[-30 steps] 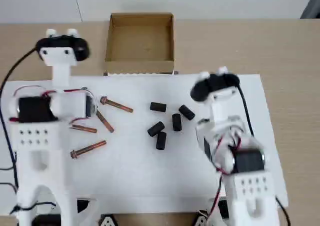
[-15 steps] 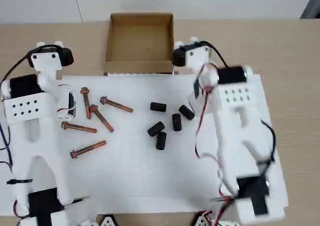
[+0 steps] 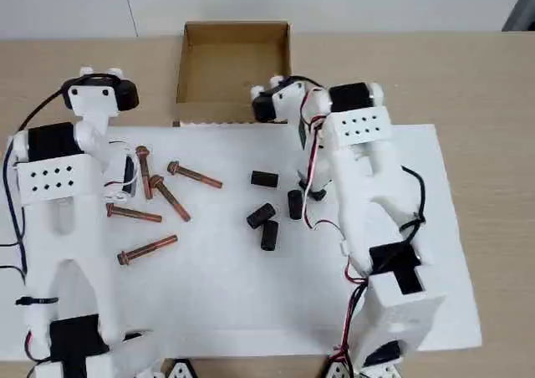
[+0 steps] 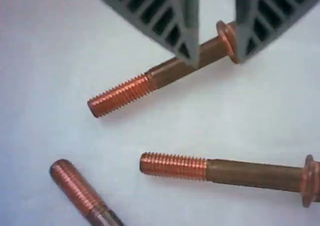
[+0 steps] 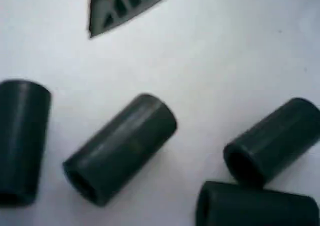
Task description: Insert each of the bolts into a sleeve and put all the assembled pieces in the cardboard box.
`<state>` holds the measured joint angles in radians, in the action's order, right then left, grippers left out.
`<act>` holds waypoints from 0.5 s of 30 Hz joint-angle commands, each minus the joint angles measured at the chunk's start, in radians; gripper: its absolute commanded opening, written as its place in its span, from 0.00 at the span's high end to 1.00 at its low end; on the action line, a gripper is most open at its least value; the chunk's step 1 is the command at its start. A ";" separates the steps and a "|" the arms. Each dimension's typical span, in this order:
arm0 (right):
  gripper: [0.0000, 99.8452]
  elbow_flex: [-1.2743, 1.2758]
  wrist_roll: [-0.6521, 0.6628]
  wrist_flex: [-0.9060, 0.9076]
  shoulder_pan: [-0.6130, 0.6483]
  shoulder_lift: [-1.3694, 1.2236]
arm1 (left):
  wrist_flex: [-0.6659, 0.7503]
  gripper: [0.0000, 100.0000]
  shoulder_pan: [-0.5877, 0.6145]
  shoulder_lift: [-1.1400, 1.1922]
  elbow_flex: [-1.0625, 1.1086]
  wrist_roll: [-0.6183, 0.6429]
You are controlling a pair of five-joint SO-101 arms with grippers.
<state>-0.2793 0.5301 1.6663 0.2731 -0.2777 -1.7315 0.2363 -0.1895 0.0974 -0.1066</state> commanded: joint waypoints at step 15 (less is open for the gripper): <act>0.86 -0.048 0.072 -0.125 0.030 -0.180 | -0.020 0.95 -0.018 -0.005 -0.035 -0.008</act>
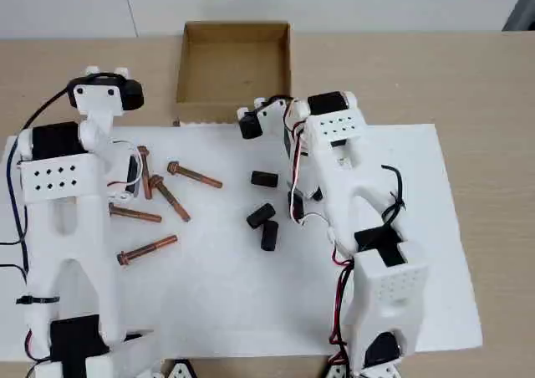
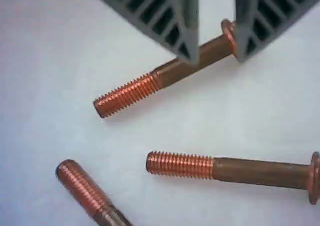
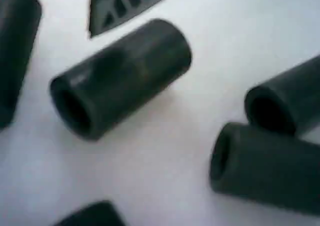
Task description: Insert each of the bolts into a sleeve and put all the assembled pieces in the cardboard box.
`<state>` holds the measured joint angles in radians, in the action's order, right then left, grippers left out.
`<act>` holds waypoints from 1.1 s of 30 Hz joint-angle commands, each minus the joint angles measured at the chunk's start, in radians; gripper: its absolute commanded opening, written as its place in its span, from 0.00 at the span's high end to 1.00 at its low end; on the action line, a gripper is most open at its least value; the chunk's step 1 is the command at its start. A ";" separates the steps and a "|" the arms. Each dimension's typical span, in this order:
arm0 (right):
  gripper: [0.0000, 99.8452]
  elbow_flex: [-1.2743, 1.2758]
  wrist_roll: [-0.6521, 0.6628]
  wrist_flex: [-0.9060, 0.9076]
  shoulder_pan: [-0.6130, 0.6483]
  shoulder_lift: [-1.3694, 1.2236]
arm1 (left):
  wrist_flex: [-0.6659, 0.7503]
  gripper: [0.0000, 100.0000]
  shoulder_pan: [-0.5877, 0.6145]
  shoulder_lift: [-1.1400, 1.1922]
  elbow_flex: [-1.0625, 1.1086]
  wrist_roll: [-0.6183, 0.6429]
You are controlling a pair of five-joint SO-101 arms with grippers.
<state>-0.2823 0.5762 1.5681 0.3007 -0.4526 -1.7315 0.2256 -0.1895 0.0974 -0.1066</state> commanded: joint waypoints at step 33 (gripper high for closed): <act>1.00 -0.041 -0.058 0.142 -0.077 0.321 | -0.021 0.96 -0.034 -0.002 -0.039 0.078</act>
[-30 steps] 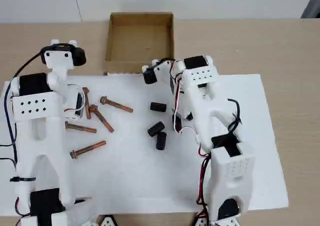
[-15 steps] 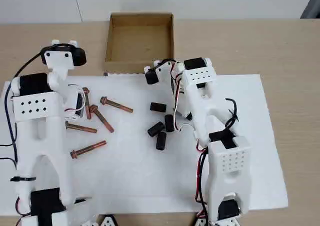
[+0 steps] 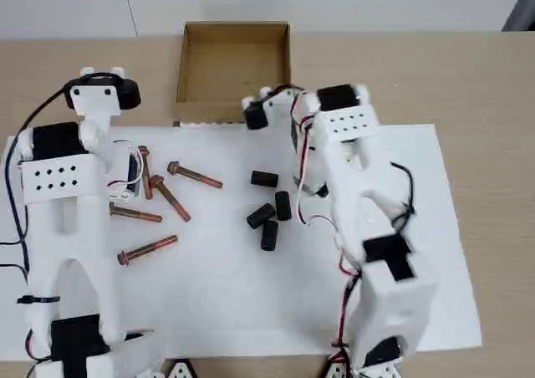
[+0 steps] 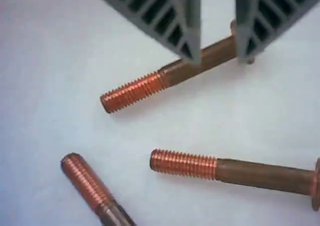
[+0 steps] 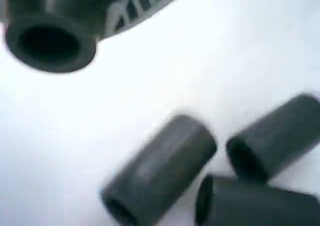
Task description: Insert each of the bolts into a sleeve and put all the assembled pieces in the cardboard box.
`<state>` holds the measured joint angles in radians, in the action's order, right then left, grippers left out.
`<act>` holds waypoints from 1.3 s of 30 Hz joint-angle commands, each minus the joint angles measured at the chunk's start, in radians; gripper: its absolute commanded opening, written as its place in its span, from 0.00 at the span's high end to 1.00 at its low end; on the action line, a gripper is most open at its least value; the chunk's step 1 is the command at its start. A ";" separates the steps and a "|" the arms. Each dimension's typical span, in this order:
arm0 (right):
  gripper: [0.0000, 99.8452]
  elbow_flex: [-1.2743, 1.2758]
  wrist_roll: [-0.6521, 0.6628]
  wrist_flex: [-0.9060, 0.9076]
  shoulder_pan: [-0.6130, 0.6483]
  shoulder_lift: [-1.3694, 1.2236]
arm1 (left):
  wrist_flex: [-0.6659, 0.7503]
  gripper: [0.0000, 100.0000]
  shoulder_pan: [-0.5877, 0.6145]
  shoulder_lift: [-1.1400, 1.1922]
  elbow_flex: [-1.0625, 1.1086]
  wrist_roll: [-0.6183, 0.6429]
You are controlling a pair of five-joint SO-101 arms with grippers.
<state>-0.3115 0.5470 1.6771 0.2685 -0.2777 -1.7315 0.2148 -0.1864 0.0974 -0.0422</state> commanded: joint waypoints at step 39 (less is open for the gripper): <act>0.99 0.258 -0.038 0.024 -0.223 0.349 | 0.061 1.00 -0.219 0.390 -0.298 0.615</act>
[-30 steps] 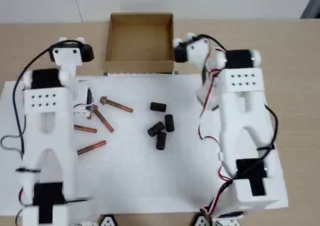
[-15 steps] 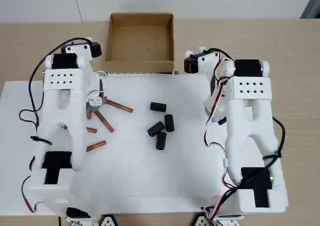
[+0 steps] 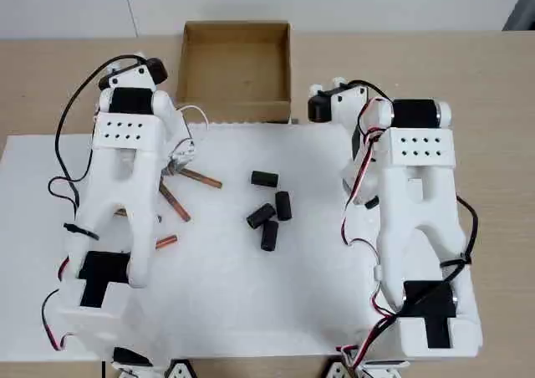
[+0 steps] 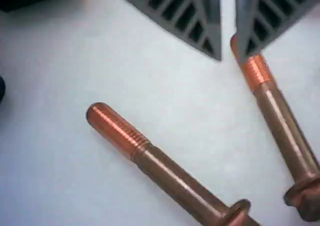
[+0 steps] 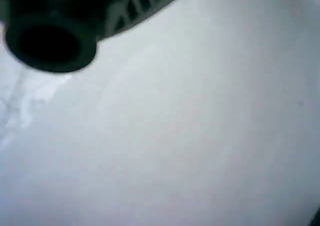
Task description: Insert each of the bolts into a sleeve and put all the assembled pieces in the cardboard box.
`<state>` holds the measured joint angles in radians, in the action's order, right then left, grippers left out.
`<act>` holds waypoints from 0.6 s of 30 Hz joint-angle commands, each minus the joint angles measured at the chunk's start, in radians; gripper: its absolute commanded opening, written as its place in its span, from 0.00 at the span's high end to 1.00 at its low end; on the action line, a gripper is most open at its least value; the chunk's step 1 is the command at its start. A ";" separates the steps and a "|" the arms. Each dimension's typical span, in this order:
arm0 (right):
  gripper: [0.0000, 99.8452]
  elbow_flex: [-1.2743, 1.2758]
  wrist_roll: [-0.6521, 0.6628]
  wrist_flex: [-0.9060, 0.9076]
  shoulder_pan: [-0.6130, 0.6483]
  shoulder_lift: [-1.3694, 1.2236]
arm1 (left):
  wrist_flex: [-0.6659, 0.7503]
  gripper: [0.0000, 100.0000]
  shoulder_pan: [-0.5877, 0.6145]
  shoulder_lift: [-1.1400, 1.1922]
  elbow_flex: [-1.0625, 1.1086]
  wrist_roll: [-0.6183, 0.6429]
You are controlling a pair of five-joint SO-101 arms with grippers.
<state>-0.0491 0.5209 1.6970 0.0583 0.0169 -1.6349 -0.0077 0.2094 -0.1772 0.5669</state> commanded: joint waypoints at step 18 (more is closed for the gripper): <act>0.99 -0.005 -0.048 0.004 -0.010 0.053 | 0.064 0.93 0.127 -0.006 0.143 0.006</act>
<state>-0.0491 0.4826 1.6970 0.0583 0.0169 -1.5858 0.1135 0.2094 -0.0299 0.5715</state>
